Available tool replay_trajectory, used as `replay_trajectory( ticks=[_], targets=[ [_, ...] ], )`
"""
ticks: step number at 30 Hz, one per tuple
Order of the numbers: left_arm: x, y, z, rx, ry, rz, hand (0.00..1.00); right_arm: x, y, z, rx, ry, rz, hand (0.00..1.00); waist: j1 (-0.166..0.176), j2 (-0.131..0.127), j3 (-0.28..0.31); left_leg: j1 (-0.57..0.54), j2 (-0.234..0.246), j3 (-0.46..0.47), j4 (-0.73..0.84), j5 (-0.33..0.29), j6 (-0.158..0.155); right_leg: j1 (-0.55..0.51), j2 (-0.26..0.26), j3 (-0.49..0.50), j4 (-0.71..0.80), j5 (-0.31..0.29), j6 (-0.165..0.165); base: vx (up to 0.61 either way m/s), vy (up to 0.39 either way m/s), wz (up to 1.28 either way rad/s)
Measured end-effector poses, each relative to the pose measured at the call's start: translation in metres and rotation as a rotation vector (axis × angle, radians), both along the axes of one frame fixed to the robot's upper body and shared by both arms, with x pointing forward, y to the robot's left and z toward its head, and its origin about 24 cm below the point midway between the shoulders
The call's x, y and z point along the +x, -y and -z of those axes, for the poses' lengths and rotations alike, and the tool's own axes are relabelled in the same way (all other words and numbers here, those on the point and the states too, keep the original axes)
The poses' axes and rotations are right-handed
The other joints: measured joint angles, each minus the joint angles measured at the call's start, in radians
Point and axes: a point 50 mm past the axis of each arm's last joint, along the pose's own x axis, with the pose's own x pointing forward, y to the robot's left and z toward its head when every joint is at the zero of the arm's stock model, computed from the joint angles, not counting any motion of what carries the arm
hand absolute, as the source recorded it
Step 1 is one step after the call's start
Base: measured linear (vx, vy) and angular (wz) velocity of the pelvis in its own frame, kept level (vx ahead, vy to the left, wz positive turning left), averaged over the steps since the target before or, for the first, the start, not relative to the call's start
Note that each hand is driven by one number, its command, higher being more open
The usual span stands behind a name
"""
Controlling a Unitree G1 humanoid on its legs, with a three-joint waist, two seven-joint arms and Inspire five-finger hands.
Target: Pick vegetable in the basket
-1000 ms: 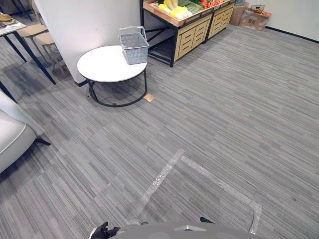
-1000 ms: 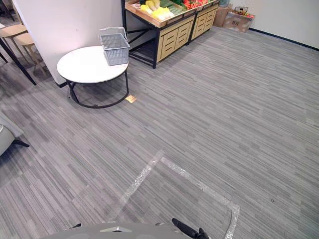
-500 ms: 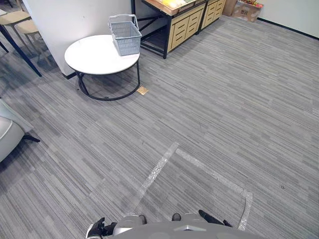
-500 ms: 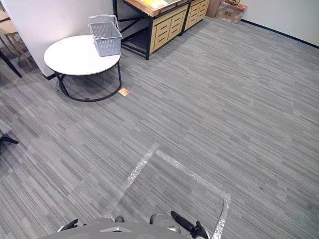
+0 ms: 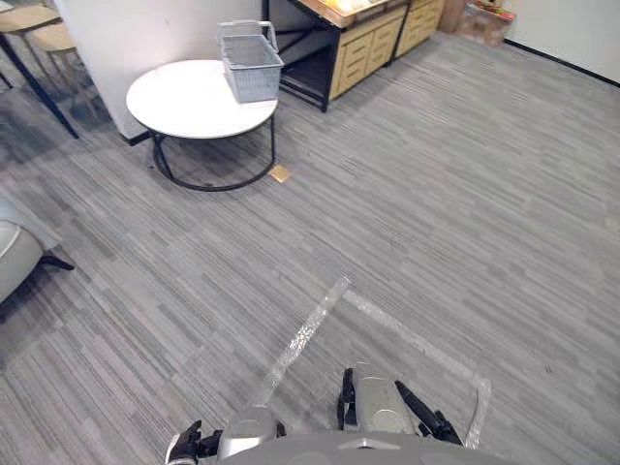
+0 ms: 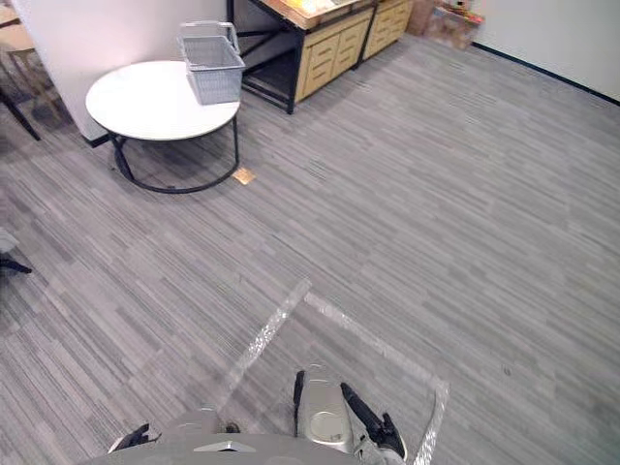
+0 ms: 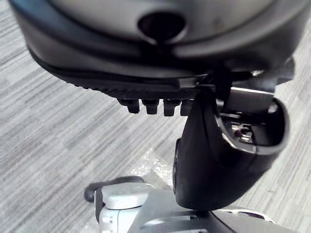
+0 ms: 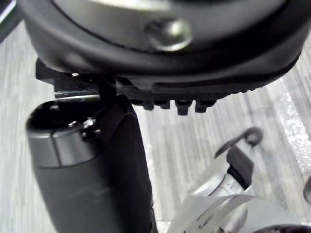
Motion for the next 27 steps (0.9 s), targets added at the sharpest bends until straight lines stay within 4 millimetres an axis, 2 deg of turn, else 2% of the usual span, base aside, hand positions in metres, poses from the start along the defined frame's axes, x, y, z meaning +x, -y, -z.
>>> replay_trajectory(
  ticks=[2, 4, 5, 6, 7, 8, 9, 10, 12, 13, 14, 15, 17, 18, 20, 21, 22, 23, 24, 25, 26, 27],
  targets=[
    [-0.001, 0.001, 0.0, -0.005, -0.004, -0.003, 1.0, -0.006, 0.001, 0.002, 0.004, -0.022, 0.024, 1.0, -0.001, 0.006, 0.0, 0.02, 0.0, -0.022, -0.059, 0.01, -0.025, -0.001, -0.006, -0.014, -0.22, 0.034, 0.044, 0.36, -0.108, 0.37],
    [0.0, 0.002, 0.001, -0.009, -0.003, -0.026, 1.0, -0.014, -0.001, 0.004, 0.019, -0.054, 0.052, 1.0, -0.011, 0.01, -0.002, 0.055, 0.0, -0.058, -0.105, 0.002, -0.067, 0.001, -0.016, -0.036, -0.278, 0.069, 0.033, 0.48, -0.187, 0.47],
    [0.001, 0.001, 0.001, -0.011, 0.001, -0.032, 1.0, -0.018, -0.002, 0.005, 0.024, -0.064, 0.064, 1.0, -0.012, 0.01, -0.002, 0.07, 0.002, -0.066, -0.115, -0.006, -0.077, 0.002, -0.016, -0.04, -0.273, 0.076, 0.028, 0.56, -0.249, 0.47],
    [0.005, 0.003, 0.001, -0.021, 0.017, -0.062, 1.0, -0.022, -0.001, 0.005, 0.033, -0.069, 0.086, 1.0, -0.013, 0.017, -0.005, 0.089, 0.023, -0.078, -0.118, -0.024, -0.095, 0.0, -0.006, -0.043, -0.233, 0.156, -0.003, 0.6, -0.259, 0.42],
    [0.004, 0.007, 0.001, -0.035, 0.022, -0.093, 1.0, -0.022, 0.004, 0.004, 0.032, -0.06, 0.107, 1.0, -0.013, 0.054, -0.014, 0.106, 0.064, -0.08, -0.12, -0.038, -0.114, -0.03, 0.005, -0.075, -0.118, 0.173, -0.017, 0.62, -0.252, 0.39],
    [0.007, 0.01, 0.001, -0.045, 0.037, -0.109, 1.0, -0.02, 0.008, 0.004, 0.028, -0.052, 0.119, 1.0, -0.017, 0.071, -0.017, 0.109, 0.085, -0.074, -0.119, -0.035, -0.122, -0.05, 0.012, -0.088, -0.057, 0.136, -0.036, 0.63, -0.242, 0.41],
    [0.011, 0.016, 0.001, -0.065, 0.06, -0.127, 1.0, -0.02, 0.012, 0.003, 0.019, -0.05, 0.121, 1.0, -0.021, 0.087, -0.018, 0.122, 0.105, -0.073, -0.117, -0.016, -0.147, -0.061, 0.013, -0.1, 0.019, 0.085, -0.052, 0.61, -0.251, 0.51],
    [0.015, 0.018, 0.001, -0.08, 0.09, -0.148, 1.0, -0.015, 0.015, 0.002, 0.01, -0.032, 0.119, 1.0, -0.025, 0.101, -0.03, 0.122, 0.124, -0.077, -0.077, 0.02, -0.149, -0.062, 0.008, -0.12, 0.098, 0.039, -0.06, 0.7, -0.314, 0.66],
    [0.018, 0.021, 0.001, -0.099, 0.104, -0.167, 1.0, -0.004, 0.018, -0.001, -0.006, 0.003, 0.092, 1.0, -0.035, 0.111, -0.047, 0.058, 0.143, -0.066, 0.127, 0.102, -0.113, 0.0, 0.006, -0.162, 0.117, -0.006, -0.08, 0.57, -0.281, 0.47],
    [0.018, 0.022, 0.001, -0.107, 0.112, -0.193, 1.0, -0.001, 0.022, -0.003, -0.032, 0.007, 0.051, 1.0, -0.035, 0.12, -0.056, 0.006, 0.169, -0.046, 0.287, 0.21, -0.094, 0.071, 0.022, -0.176, 0.067, -0.022, -0.097, 0.57, -0.269, 0.05],
    [0.019, 0.021, 0.0, -0.109, 0.123, -0.212, 1.0, 0.0, 0.026, -0.004, -0.06, 0.004, -0.009, 1.0, -0.028, 0.118, -0.065, -0.057, 0.213, -0.028, 0.448, 0.321, -0.09, 0.153, 0.044, -0.17, -0.011, -0.029, -0.107, 0.57, -0.248, -0.16],
    [0.021, 0.02, -0.001, -0.113, 0.131, -0.211, 1.0, 0.003, 0.027, -0.005, -0.065, 0.008, -0.02, 1.0, -0.02, 0.12, -0.067, -0.08, 0.236, -0.002, 0.523, 0.302, -0.08, 0.192, 0.058, -0.163, -0.049, -0.032, -0.111, 0.63, -0.239, -0.5],
    [0.025, 0.022, -0.001, -0.135, 0.155, -0.203, 1.0, 0.007, 0.027, -0.005, -0.074, 0.002, -0.05, 1.0, -0.004, 0.116, -0.065, -0.144, 0.308, 0.086, 0.709, 0.212, -0.085, 0.328, 0.084, -0.14, -0.161, -0.033, -0.114, 0.54, -0.175, -0.52],
    [0.026, 0.019, -0.002, -0.136, 0.164, -0.205, 1.0, 0.003, 0.026, -0.003, -0.071, -0.017, -0.06, 1.0, -0.006, 0.109, -0.065, -0.169, 0.316, 0.116, 0.744, 0.167, -0.085, 0.4, 0.083, -0.112, -0.206, -0.034, -0.114, 0.37, -0.054, -0.25],
    [0.029, 0.017, -0.004, -0.138, 0.183, -0.21, 1.0, -0.001, 0.024, -0.001, -0.057, -0.045, -0.051, 1.0, 0.0, 0.097, -0.068, -0.216, 0.306, 0.151, 0.737, 0.11, -0.087, 0.475, 0.065, -0.092, -0.246, -0.034, -0.114, 0.42, 0.044, -0.16],
    [0.034, 0.014, -0.006, -0.142, 0.208, -0.229, 1.0, -0.005, 0.022, 0.001, -0.04, -0.073, -0.042, 1.0, 0.007, 0.083, -0.065, -0.269, 0.278, 0.173, 0.679, 0.073, -0.094, 0.517, 0.04, -0.089, -0.265, -0.034, -0.114, 0.46, 0.16, -0.2],
    [0.037, 0.013, -0.008, -0.158, 0.239, -0.269, 1.0, -0.007, 0.019, 0.003, -0.029, -0.089, -0.042, 1.0, 0.018, 0.07, -0.061, -0.323, 0.233, 0.184, 0.556, 0.057, -0.1, 0.544, 0.008, -0.089, -0.272, -0.034, -0.114, 0.37, 0.177, -0.21],
    [0.038, 0.014, -0.008, -0.176, 0.251, -0.298, 1.0, -0.007, 0.019, 0.003, -0.024, -0.092, -0.036, 1.0, 0.021, 0.068, -0.06, -0.351, 0.193, 0.178, 0.404, 0.074, -0.114, 0.556, -0.011, -0.089, -0.27, -0.033, -0.112, 0.45, 0.303, -0.29],
    [0.035, 0.017, -0.007, -0.202, 0.25, -0.336, 1.0, -0.008, 0.02, 0.003, -0.02, -0.09, -0.028, 1.0, 0.019, 0.079, -0.064, -0.357, 0.15, 0.139, 0.141, 0.16, -0.13, 0.568, -0.017, -0.087, -0.27, -0.039, -0.088, 0.4, 0.292, -0.34],
    [0.03, 0.021, -0.005, -0.216, 0.24, -0.355, 1.0, -0.01, 0.023, 0.003, -0.023, -0.091, -0.025, 1.0, 0.02, 0.096, -0.071, -0.35, 0.143, 0.105, 0.001, 0.22, -0.139, 0.575, -0.006, -0.078, -0.275, -0.05, -0.067, 0.43, 0.316, -0.52],
    [0.028, 0.014, -0.005, -0.224, 0.245, -0.399, 1.0, -0.008, 0.017, 0.004, -0.008, -0.091, -0.048, 1.0, 0.025, 0.083, -0.073, -0.334, 0.111, 0.11, -0.018, 0.314, -0.088, 0.599, -0.032, -0.048, -0.29, -0.074, -0.039, 0.42, 0.26, -0.32],
    [0.031, 0.01, -0.006, -0.215, 0.256, -0.403, 1.0, -0.007, 0.011, 0.005, 0.004, -0.087, -0.055, 1.0, 0.016, 0.061, -0.082, -0.327, 0.099, 0.114, -0.048, 0.309, -0.089, 0.587, -0.009, -0.006, -0.291, -0.082, -0.042, 0.39, 0.236, -0.24]
  ],
)
